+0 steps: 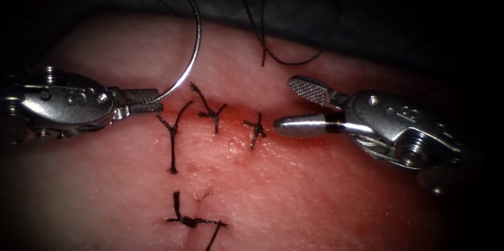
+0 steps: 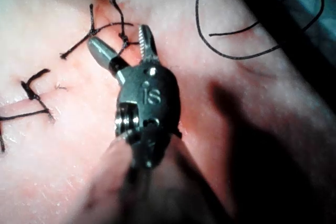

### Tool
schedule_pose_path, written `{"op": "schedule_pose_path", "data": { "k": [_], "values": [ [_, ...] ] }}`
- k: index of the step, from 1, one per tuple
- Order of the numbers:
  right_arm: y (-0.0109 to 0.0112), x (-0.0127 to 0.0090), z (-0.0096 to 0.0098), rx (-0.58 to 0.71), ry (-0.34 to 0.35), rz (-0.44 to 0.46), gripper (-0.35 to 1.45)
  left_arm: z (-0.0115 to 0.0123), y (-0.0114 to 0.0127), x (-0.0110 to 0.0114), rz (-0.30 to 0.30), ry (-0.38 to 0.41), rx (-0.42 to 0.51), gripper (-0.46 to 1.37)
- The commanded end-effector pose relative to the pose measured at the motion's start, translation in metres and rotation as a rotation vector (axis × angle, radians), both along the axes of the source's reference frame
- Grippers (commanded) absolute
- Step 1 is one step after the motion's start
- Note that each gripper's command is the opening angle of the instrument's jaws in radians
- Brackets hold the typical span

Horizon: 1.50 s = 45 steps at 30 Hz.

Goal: Wound Closure
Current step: Use left gripper to pick up needle, then place needle in right driver grip

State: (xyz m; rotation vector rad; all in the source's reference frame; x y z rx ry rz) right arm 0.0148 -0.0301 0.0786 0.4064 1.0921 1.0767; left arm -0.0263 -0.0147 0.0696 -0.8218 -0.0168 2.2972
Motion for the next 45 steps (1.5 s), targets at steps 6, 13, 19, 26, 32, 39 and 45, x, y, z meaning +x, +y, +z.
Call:
{"op": "schedule_pose_path", "data": {
  "k": [6,13,19,26,32,39,45],
  "values": [
    [0.0002,-0.0007,-0.0003,0.099,0.012,0.077,1.0,-0.0002,-0.0003,-0.0019,0.008,-0.018,-0.09,-0.35],
    [0.0004,-0.0012,-0.0005,0.198,0.02,0.177,1.21,-0.0003,-0.0011,-0.0039,0.093,-0.047,-0.244,-0.35],
    [0.0003,-0.001,-0.0006,0.223,0.021,0.202,1.23,0.0006,-0.0023,-0.0047,0.112,-0.031,-0.279,-0.35],
    [0.0007,-0.0005,-0.0012,0.245,0.031,0.199,1.21,0.0013,-0.0031,-0.0059,0.142,-0.013,-0.321,-0.35],
    [0.0008,0.0007,-0.0014,0.246,0.028,0.207,1.19,0.0011,-0.0036,-0.0068,0.161,-0.016,-0.355,-0.35],
    [0.0007,0.0018,-0.0015,0.247,0.028,0.208,1.16,0.0007,-0.0038,-0.0075,0.181,-0.017,-0.372,-0.35],
    [0.0006,0.0026,-0.0016,0.247,0.028,0.21,1.13,0.0003,-0.004,-0.0079,0.183,-0.023,-0.383,-0.35]
  ]
}}
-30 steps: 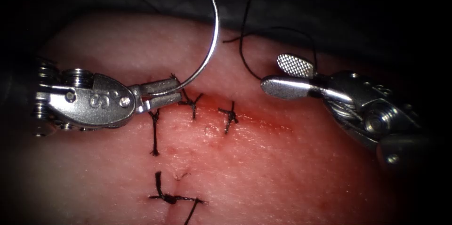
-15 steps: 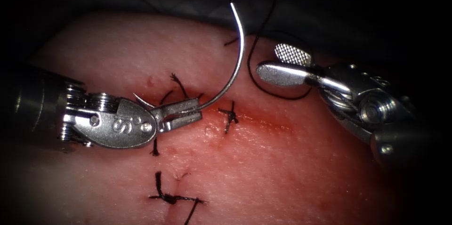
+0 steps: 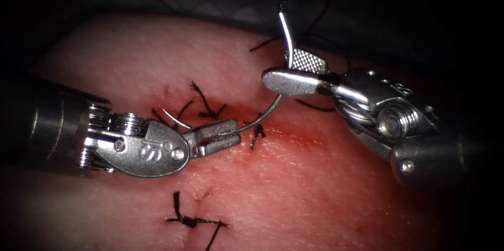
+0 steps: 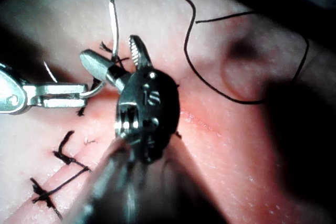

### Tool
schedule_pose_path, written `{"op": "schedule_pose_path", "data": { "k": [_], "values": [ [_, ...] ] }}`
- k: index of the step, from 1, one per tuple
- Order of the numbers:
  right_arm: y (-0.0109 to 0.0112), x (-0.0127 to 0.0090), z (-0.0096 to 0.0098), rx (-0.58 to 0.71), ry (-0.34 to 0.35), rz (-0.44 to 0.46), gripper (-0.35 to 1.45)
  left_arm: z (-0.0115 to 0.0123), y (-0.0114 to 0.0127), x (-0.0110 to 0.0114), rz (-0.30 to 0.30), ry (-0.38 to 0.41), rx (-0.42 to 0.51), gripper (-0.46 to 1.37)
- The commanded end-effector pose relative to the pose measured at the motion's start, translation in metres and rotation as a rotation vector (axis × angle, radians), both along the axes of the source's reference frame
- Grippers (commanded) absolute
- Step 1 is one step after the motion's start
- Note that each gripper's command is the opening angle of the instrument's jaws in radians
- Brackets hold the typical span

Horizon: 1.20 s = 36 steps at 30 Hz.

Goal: Wound Closure
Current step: Place needle in right driver grip

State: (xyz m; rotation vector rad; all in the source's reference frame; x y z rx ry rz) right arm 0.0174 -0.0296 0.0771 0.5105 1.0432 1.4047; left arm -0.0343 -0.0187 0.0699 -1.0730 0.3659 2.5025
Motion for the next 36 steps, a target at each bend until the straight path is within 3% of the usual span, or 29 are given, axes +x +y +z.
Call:
{"op": "schedule_pose_path", "data": {
  "k": [1,8,9,10,11,12,36],
  "values": [
    [0.0,0.0,0.0,-0.001,0.003,0.0,1.13,-0.0001,0.0,0.0,0.006,0.0,-0.001,-0.35],
    [-0.0001,0.0001,-0.0001,-0.001,0.003,0.0,0.92,-0.0004,0.0,-0.0002,0.012,-0.006,-0.01,-0.35],
    [-0.0001,0.0001,-0.0001,-0.001,0.003,-0.001,0.76,-0.0004,0.0,-0.0003,0.012,-0.006,-0.01,-0.35],
    [-0.0002,0.0001,-0.0002,0.013,0.011,0.008,0.39,-0.0004,0.0,-0.0003,0.012,-0.006,-0.01,-0.35],
    [-0.0003,0.0,-0.0003,0.025,0.01,0.01,-0.11,-0.0004,0.0,-0.0003,0.012,-0.006,-0.01,-0.35],
    [-0.0003,0.0,-0.0003,0.029,0.003,0.005,-0.35,-0.0005,0.0,-0.0003,0.011,-0.006,-0.01,-0.35],
    [0.0001,-0.0001,-0.0008,0.036,-0.026,0.023,-0.35,-0.0004,0.0,-0.0004,0.017,-0.005,-0.013,-0.35]
  ]
}}
